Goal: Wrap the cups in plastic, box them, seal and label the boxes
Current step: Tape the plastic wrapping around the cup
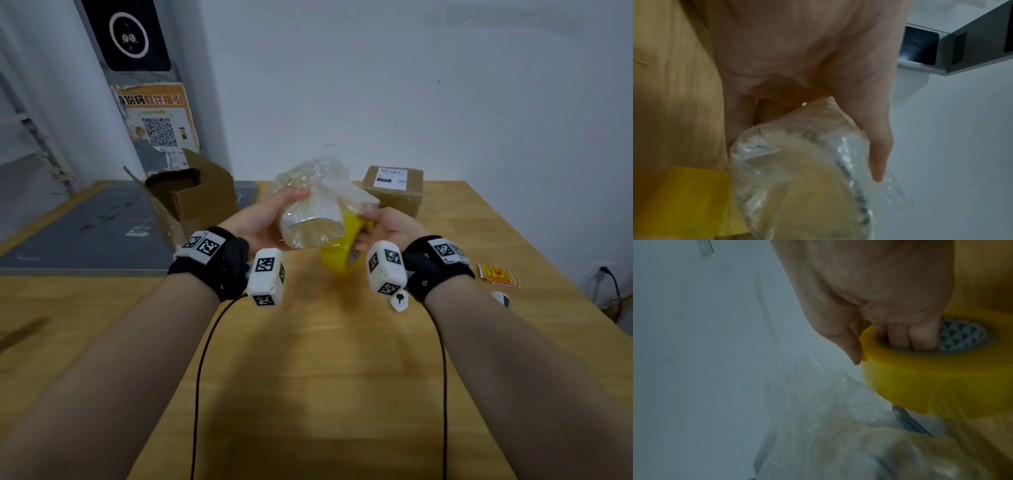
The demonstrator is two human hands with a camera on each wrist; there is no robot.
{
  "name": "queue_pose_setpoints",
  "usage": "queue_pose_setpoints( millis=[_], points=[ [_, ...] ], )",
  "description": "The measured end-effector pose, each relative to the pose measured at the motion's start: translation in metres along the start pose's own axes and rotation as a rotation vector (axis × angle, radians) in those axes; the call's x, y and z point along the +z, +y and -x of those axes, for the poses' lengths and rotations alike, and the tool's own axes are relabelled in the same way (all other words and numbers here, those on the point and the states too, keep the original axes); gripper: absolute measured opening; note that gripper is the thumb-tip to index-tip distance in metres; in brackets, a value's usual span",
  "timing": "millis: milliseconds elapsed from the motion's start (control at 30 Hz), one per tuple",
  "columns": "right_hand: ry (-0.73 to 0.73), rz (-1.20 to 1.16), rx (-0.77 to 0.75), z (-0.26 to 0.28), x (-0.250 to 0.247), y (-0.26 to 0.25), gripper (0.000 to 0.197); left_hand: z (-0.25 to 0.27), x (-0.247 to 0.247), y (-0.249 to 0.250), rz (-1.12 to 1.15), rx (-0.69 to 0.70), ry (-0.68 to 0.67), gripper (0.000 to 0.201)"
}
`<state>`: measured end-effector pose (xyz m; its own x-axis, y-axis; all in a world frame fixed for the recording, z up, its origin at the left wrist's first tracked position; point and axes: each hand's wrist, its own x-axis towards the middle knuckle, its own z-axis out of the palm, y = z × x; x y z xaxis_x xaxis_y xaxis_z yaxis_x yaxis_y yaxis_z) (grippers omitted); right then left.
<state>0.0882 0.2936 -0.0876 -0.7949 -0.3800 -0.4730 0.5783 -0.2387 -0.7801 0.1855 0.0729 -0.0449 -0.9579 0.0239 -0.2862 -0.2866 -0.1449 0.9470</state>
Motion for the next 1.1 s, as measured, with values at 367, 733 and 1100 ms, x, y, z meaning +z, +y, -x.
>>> queue_pose_setpoints(
  millis=[367, 733, 1100],
  points=[
    [0.091, -0.023, -0.285, 0.013, -0.035, -0.042, 0.041, -0.005, -0.017, -0.022, -0.084, -0.03, -0.137, 0.107],
    [0.152, 0.031, -0.232, 0.018, -0.022, -0.071, 0.051, -0.017, -0.009, -0.043, -0.338, -0.06, -0.113, 0.093],
    [0.166, -0.093, -0.258, 0.037, 0.006, -0.096, 0.05, -0.01, -0.008, -0.064, -0.267, -0.05, 0.005, 0.084]
  ],
)
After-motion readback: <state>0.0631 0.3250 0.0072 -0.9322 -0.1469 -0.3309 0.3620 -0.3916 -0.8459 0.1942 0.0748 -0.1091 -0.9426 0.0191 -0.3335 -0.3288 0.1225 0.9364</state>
